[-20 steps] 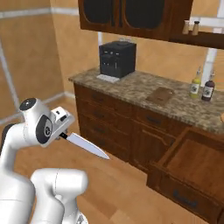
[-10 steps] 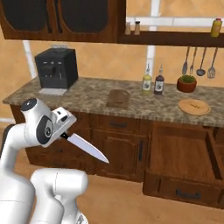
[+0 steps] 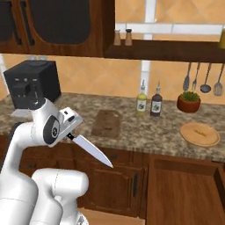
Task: Pick up the knife from the drawer and place it on the cutting board. Then place the meat from the plate to the cutting board.
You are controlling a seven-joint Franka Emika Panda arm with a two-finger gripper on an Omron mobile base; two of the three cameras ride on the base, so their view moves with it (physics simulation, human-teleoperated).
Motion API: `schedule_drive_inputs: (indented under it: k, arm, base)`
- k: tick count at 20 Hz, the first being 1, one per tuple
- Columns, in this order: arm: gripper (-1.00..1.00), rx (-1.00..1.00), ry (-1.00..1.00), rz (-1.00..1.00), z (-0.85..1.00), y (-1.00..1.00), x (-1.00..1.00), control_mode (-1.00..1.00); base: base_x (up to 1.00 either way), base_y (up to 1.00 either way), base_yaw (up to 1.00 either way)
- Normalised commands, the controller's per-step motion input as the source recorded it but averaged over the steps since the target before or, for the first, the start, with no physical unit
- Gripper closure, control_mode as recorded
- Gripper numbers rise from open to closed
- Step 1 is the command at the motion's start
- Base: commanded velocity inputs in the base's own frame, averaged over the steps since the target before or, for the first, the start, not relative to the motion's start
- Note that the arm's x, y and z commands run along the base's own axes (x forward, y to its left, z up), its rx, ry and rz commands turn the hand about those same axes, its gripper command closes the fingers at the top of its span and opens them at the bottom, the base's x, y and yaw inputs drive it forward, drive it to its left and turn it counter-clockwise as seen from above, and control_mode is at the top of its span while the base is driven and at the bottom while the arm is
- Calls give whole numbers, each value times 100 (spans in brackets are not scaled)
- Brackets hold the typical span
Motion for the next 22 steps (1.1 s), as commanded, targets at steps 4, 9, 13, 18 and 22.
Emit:
schedule_drive_inputs:
  k: [4, 9, 13, 18, 22]
  arm:
    - [100, 0, 0, 0, 0, 0, 0, 100]
    - [100, 0, 0, 0, 0, 0, 0, 100]
    - [100, 0, 0, 0, 0, 0, 0, 100]
    - [100, 0, 0, 0, 0, 0, 0, 100]
    - [100, 0, 0, 0, 0, 0, 0, 100]
  base:
    - [80, -23, -7]
    - [32, -27, -2]
    - [8, -40, -1]
    - [7, -33, 0]
    - [38, 0, 0]
